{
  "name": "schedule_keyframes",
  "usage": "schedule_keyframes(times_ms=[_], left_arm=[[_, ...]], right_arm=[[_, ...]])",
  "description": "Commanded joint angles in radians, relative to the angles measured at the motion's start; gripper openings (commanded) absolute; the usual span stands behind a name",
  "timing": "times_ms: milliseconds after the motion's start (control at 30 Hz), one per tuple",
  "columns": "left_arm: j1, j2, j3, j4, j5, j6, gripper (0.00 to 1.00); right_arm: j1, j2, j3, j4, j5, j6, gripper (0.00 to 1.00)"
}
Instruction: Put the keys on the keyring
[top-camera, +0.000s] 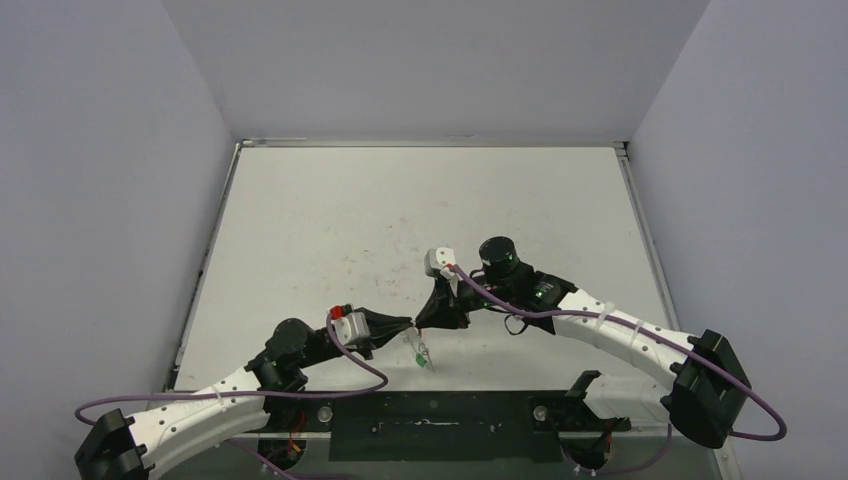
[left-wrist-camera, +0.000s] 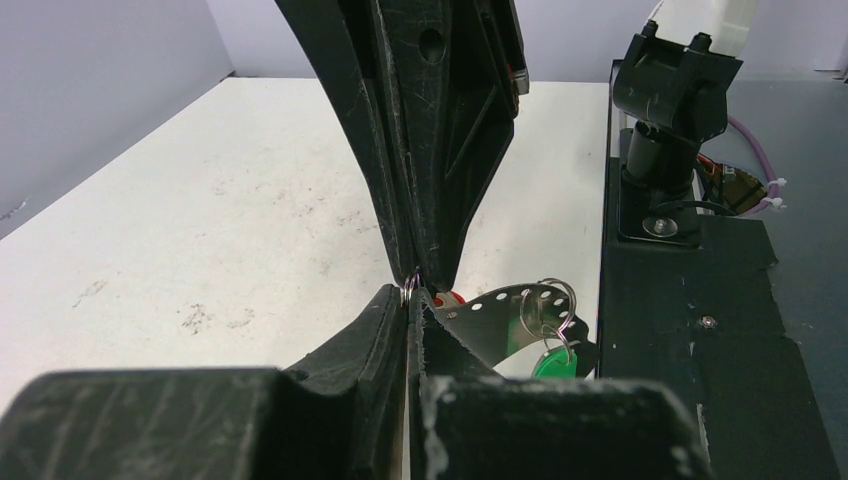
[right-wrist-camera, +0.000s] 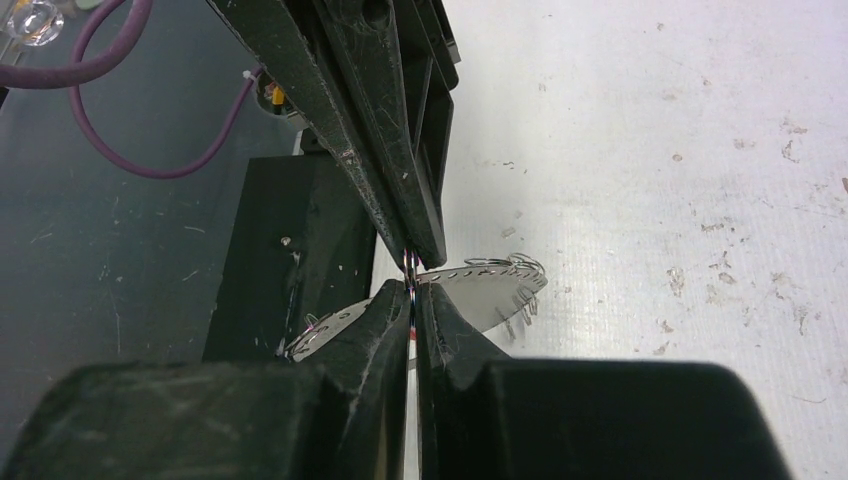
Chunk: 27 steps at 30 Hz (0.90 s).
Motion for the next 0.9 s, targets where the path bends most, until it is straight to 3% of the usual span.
schedule_keyframes(times_ms=[0, 100, 233, 367, 633, 867], left_arm=[[-0.001, -0.012, 0.014, 0.075, 0.013, -0.010, 0.00], [-0.001, -0.028, 0.020, 0.030, 0.008, 0.000, 0.01], [-0.001, -0.070, 0.050, -0.090, -0.003, 0.033, 0.19], [-0.001, -0.118, 0.089, -0.216, -0.020, 0.060, 0.27], [-0.001, -0.135, 0.179, -0.432, -0.050, 0.115, 0.32], [-0.001, -0.055, 0.225, -0.491, -0.008, 0.142, 0.37]], right_arm=[[-0.005, -0.002, 0.002, 0.089, -0.028, -0.009, 0.00], [-0.004, -0.006, 0.016, 0.041, -0.011, -0.045, 0.00], [-0.003, 0.003, 0.069, -0.130, 0.045, -0.128, 0.00], [0.001, 0.028, 0.141, -0.281, 0.097, -0.179, 0.00], [0.069, 0.091, 0.290, -0.515, 0.232, -0.254, 0.00], [0.139, 0.152, 0.383, -0.609, 0.323, -0.259, 0.00]])
